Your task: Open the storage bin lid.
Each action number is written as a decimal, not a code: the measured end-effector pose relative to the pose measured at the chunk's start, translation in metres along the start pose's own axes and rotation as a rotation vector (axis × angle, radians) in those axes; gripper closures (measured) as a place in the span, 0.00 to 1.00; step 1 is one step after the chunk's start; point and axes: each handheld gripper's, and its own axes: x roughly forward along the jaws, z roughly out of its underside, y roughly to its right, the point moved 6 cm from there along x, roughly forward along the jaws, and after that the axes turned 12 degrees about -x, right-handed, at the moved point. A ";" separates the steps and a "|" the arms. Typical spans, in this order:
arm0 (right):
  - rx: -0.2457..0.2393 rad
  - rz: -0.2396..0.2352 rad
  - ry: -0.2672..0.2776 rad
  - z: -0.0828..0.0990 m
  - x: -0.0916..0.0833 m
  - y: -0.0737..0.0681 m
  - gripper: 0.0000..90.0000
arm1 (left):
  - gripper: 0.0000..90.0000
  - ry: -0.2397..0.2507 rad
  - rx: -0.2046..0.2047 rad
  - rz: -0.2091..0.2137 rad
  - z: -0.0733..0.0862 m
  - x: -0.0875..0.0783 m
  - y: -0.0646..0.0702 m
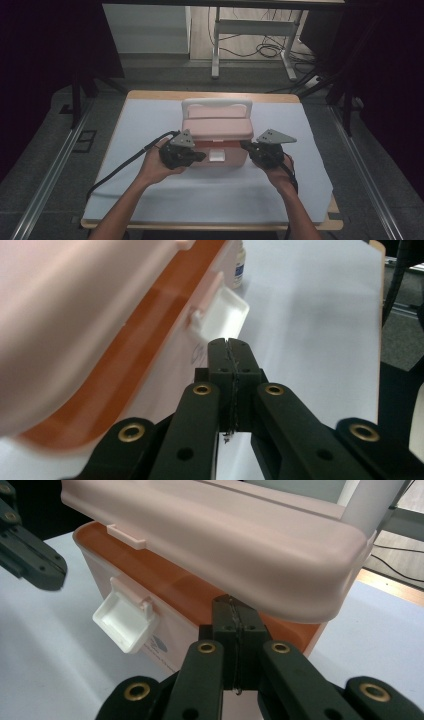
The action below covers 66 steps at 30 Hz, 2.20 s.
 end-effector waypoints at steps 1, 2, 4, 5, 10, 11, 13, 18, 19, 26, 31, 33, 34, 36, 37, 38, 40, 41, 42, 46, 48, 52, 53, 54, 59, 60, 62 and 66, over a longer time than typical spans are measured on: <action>0.002 -0.002 0.000 0.000 0.000 0.000 1.00 | 1.00 0.001 0.003 0.003 0.000 0.003 0.002; 0.002 -0.002 0.002 0.000 0.000 0.000 1.00 | 1.00 0.002 0.005 0.007 -0.001 0.005 0.004; 0.000 -0.002 0.002 0.000 0.000 0.000 1.00 | 1.00 0.011 -0.006 0.023 -0.003 0.010 0.006; 0.000 -0.002 0.002 0.000 0.000 0.000 1.00 | 1.00 0.010 -0.008 0.020 -0.003 0.012 0.005; -0.002 -0.004 -0.001 0.000 0.000 0.000 1.00 | 1.00 0.027 -0.035 0.047 -0.004 0.019 0.005; -0.002 -0.005 0.000 0.000 0.000 0.000 1.00 | 1.00 0.032 -0.041 0.045 -0.005 0.020 0.004; -0.002 -0.005 0.000 0.001 0.001 0.000 1.00 | 1.00 0.023 -0.024 0.026 -0.006 0.022 0.004; -0.001 -0.004 0.000 0.001 0.001 0.000 1.00 | 1.00 0.006 -0.006 0.007 -0.011 0.027 0.006; 0.000 -0.004 0.001 0.001 0.001 0.000 1.00 | 1.00 0.008 -0.014 0.004 -0.012 0.029 0.005; -0.001 -0.005 0.004 0.000 0.002 -0.001 1.00 | 1.00 0.008 -0.003 -0.031 -0.011 0.033 0.003; -0.006 -0.006 0.004 -0.001 0.003 -0.001 1.00 | 1.00 0.004 -0.001 -0.030 -0.011 0.033 0.002; -0.006 -0.004 0.004 -0.001 0.002 0.000 1.00 | 1.00 0.003 -0.002 -0.027 -0.011 0.033 0.002; -0.004 -0.002 0.005 -0.002 0.002 0.000 1.00 | 1.00 0.003 -0.004 -0.026 -0.011 0.033 0.002; -0.004 0.002 0.009 -0.002 0.001 0.001 1.00 | 1.00 0.001 -0.005 -0.024 -0.011 0.033 0.002; -0.005 0.003 0.009 -0.003 0.000 0.001 1.00 | 1.00 0.000 -0.006 -0.024 -0.011 0.033 0.002; -0.003 0.004 0.012 -0.003 -0.001 0.002 1.00 | 1.00 -0.002 -0.005 -0.023 -0.011 0.033 0.002; -0.003 0.007 0.011 -0.004 -0.002 0.003 1.00 | 1.00 -0.001 -0.004 -0.023 -0.011 0.033 0.002; -0.007 0.008 0.012 -0.004 -0.002 0.003 1.00 | 1.00 -0.001 0.000 -0.026 -0.011 0.033 0.002; -0.006 0.009 0.012 -0.005 -0.003 0.004 1.00 | 1.00 -0.002 0.000 -0.026 -0.011 0.033 0.002; -0.012 0.013 0.011 -0.007 -0.004 0.005 1.00 | 1.00 -0.003 0.001 -0.026 -0.011 0.033 0.002; -0.015 0.015 0.012 -0.009 -0.005 0.006 1.00 | 1.00 -0.004 0.001 -0.026 -0.011 0.033 0.002; -0.022 0.020 0.015 -0.015 -0.007 0.009 1.00 | 1.00 -0.010 0.004 -0.027 -0.011 0.032 0.001; -0.024 0.021 0.018 -0.016 -0.007 0.010 1.00 | 1.00 -0.009 0.004 -0.027 -0.011 0.032 0.001; -0.025 0.021 0.019 -0.017 -0.008 0.010 1.00 | 1.00 -0.009 0.004 -0.027 -0.011 0.032 0.001; -0.019 0.019 0.020 -0.023 -0.008 0.016 1.00 | 1.00 -0.008 -0.002 -0.028 -0.011 0.032 0.002; -0.019 0.019 0.019 -0.024 -0.009 0.016 1.00 | 1.00 -0.012 0.001 -0.028 -0.011 0.032 0.001; -0.020 0.018 0.018 -0.026 -0.009 0.019 1.00 | 1.00 -0.012 -0.001 -0.027 -0.011 0.032 0.001; -0.019 0.021 0.017 -0.033 -0.009 0.024 1.00 | 1.00 -0.012 0.002 -0.028 -0.011 0.032 0.001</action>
